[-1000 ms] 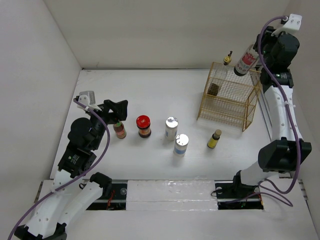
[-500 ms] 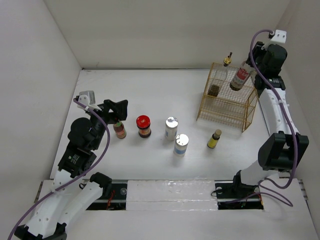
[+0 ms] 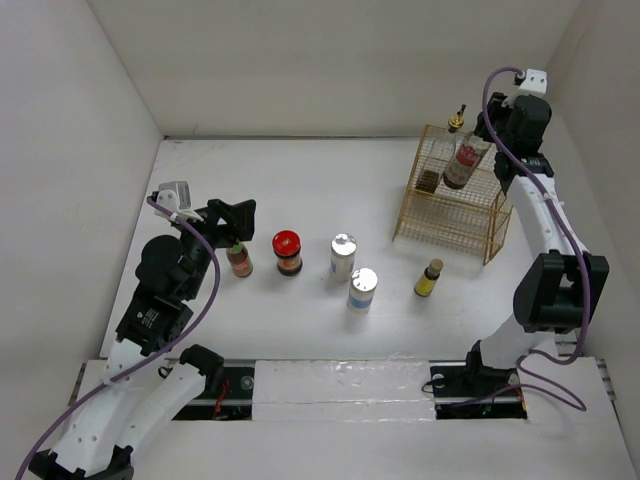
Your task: Organize the condiment bottles
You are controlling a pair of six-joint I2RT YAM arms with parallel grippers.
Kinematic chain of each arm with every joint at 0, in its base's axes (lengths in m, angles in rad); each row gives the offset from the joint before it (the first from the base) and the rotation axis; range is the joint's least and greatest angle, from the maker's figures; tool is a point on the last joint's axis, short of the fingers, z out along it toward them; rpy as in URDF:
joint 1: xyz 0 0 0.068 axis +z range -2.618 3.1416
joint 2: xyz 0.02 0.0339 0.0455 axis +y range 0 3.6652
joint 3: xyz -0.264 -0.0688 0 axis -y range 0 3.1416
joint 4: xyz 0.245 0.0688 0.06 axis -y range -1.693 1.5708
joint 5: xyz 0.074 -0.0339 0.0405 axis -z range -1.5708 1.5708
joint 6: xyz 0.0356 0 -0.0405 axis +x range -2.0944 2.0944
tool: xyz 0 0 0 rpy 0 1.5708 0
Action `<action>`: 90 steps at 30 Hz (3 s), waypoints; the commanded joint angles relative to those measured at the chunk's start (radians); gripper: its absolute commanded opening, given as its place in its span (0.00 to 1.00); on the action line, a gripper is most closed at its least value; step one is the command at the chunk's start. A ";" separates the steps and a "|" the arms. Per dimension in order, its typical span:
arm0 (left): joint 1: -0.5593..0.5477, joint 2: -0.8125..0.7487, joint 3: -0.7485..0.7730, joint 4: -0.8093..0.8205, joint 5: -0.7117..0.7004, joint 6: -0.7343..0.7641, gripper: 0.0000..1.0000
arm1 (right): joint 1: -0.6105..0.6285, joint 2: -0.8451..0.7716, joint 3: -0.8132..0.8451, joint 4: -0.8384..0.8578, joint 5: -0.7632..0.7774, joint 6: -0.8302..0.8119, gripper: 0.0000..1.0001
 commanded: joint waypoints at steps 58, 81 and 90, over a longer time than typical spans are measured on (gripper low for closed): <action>0.000 -0.162 -0.006 -0.034 -0.413 -0.183 0.75 | 1.012 0.281 0.109 0.045 -0.418 -0.116 0.76; 0.000 -0.199 -0.015 -0.025 -0.405 -0.164 0.72 | 1.061 0.586 0.398 0.165 -0.486 0.017 0.17; 0.000 -0.231 -0.015 -0.037 -0.446 -0.164 0.71 | 0.960 0.288 0.228 0.390 -0.450 0.091 0.16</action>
